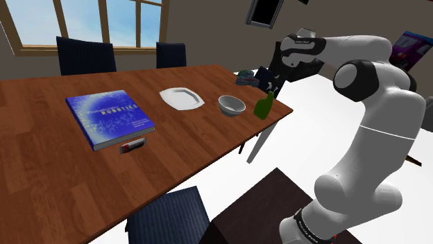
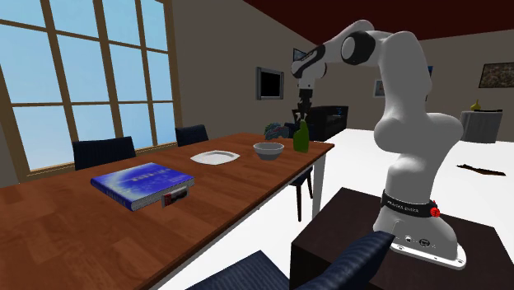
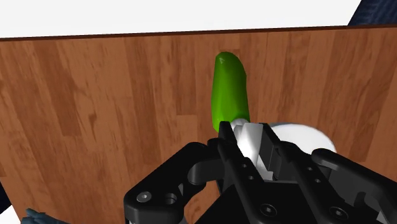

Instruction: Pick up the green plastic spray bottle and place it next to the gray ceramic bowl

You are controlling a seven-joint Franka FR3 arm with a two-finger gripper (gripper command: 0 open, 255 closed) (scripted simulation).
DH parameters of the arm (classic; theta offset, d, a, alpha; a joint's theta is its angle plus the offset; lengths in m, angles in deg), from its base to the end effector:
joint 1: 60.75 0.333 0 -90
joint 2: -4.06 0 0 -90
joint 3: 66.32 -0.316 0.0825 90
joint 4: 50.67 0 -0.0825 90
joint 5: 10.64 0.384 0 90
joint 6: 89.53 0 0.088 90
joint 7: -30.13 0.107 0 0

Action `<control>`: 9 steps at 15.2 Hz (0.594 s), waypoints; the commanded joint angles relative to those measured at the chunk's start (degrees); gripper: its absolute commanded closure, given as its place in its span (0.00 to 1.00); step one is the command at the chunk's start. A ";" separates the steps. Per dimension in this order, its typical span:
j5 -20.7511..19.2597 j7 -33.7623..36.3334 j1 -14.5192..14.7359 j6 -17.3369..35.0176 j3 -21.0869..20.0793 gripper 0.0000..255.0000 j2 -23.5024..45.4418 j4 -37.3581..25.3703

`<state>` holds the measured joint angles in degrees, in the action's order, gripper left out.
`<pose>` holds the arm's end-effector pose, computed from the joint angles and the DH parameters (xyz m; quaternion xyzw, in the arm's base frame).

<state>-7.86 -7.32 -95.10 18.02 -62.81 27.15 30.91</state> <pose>0.5474 -0.4124 0.4719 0.9996 -0.0075 0.0271 0.0066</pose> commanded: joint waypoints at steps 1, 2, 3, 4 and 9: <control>0.00 0.11 0.12 1.41 -0.05 1.00 0.16 1.20; 0.01 0.08 0.13 2.14 -0.05 1.00 0.24 1.85; 0.03 0.06 0.13 2.86 -0.06 1.00 0.34 2.48; 0.04 0.04 0.14 3.58 -0.07 1.00 0.45 3.09; 0.08 -0.01 0.15 4.94 -0.08 1.00 0.69 4.20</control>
<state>-7.79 -7.32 -94.95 22.85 -62.89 27.88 34.99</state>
